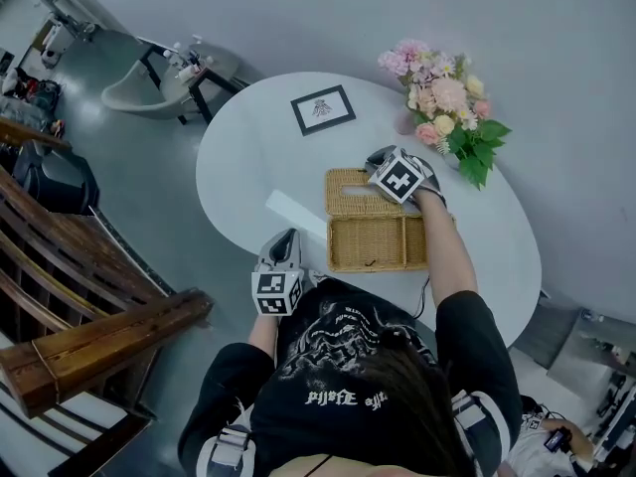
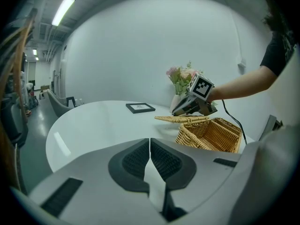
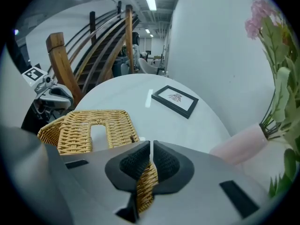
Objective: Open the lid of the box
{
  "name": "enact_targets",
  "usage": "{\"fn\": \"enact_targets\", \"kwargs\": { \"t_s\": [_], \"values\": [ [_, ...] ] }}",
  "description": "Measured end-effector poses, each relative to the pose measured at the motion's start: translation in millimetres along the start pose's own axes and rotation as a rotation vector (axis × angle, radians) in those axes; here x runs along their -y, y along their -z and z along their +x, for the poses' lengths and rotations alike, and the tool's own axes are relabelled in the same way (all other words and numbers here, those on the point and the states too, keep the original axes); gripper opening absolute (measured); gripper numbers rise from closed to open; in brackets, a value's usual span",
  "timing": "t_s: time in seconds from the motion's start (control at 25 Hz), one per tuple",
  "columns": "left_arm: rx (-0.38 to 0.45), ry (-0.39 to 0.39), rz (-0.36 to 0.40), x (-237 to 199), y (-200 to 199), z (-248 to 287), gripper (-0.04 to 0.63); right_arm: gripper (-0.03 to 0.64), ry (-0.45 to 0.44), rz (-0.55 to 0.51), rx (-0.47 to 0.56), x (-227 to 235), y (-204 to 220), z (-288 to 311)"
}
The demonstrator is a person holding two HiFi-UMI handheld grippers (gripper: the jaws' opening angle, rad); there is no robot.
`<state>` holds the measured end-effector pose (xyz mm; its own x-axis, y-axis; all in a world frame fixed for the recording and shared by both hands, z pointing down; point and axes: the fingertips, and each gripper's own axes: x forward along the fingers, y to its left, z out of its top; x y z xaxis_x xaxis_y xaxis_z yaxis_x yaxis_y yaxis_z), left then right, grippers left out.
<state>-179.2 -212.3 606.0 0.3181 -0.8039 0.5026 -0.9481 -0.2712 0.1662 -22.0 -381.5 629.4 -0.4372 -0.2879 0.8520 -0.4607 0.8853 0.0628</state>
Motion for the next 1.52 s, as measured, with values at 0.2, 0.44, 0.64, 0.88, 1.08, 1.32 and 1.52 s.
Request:
{"fn": "enact_targets", "kwargs": {
  "t_s": [0.2, 0.44, 0.64, 0.88, 1.08, 1.32, 1.52],
  "values": [
    [-0.011, 0.008, -0.006, -1, 3, 3, 0.025, 0.102, 0.000, 0.068, -0.013, 3, 9, 3],
    [-0.017, 0.018, -0.009, 1, 3, 7, 0.025, 0.131, 0.045, 0.123, 0.055, 20, 4, -13],
    [-0.006, 0.027, -0.017, 4, 0, 8, 0.025, 0.176, 0.071, 0.163, 0.152, 23, -7, -35],
    [0.027, 0.042, -0.028, 6, -9, 7, 0.025, 0.218, 0.084, 0.290, 0.326, 16, -23, -70],
    [0.055, 0.056, -0.037, 11, -17, 3, 0.026, 0.218, 0.125, 0.342, 0.411, 5, -26, -97],
    [0.091, 0.059, -0.021, 22, -29, -1, 0.025, 0.218, 0.225, 0.364, 0.502, -6, -25, -129],
    [0.141, 0.048, -0.032, 31, -43, -4, 0.026, 0.218, 0.310, 0.380, 0.548, -19, -18, -150]
  ]
}}
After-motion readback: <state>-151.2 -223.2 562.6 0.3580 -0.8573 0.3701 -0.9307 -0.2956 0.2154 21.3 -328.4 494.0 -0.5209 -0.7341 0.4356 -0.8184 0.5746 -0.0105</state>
